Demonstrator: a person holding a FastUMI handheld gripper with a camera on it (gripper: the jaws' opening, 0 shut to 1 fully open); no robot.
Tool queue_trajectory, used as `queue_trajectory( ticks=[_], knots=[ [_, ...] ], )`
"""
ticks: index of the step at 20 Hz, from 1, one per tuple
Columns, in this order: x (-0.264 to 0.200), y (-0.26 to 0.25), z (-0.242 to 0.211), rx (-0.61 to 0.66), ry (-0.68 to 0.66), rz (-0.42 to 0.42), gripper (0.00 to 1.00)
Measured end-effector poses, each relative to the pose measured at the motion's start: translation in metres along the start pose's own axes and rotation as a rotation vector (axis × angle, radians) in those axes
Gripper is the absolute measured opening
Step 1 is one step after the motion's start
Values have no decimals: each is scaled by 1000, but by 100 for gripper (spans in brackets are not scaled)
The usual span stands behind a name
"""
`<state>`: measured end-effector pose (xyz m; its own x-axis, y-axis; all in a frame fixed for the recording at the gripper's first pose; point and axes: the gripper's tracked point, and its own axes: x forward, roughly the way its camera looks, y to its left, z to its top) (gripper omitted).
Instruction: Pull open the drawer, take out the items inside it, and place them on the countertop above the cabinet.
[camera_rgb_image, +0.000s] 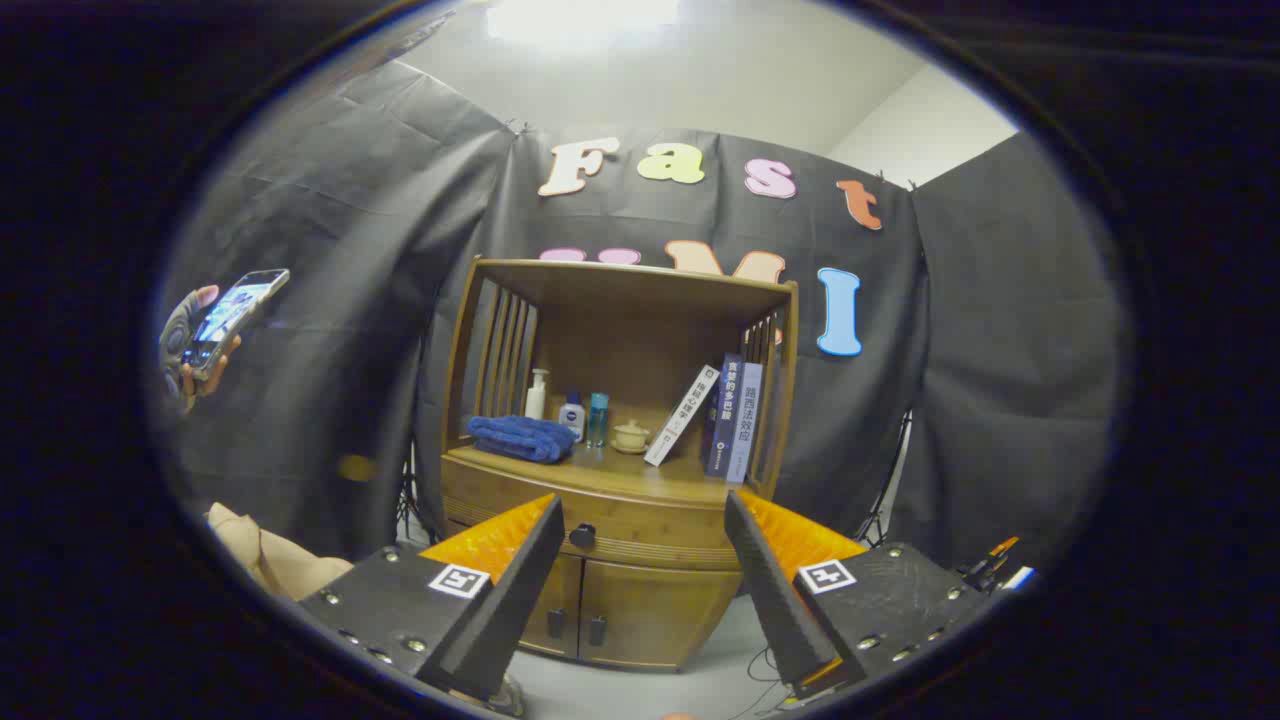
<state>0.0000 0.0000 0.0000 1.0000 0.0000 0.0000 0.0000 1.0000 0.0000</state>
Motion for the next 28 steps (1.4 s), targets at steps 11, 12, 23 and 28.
queue_trajectory(
  ticks=[11, 12, 23, 28],
  knots=[
    [4, 11, -2, 4, 5, 23, 97],
    [3, 11, -3, 4, 4, 23, 97],
    [22, 22, -20, 9, 24, 35, 97],
    [63, 47, -33, 5, 13, 63, 97]
  ],
)
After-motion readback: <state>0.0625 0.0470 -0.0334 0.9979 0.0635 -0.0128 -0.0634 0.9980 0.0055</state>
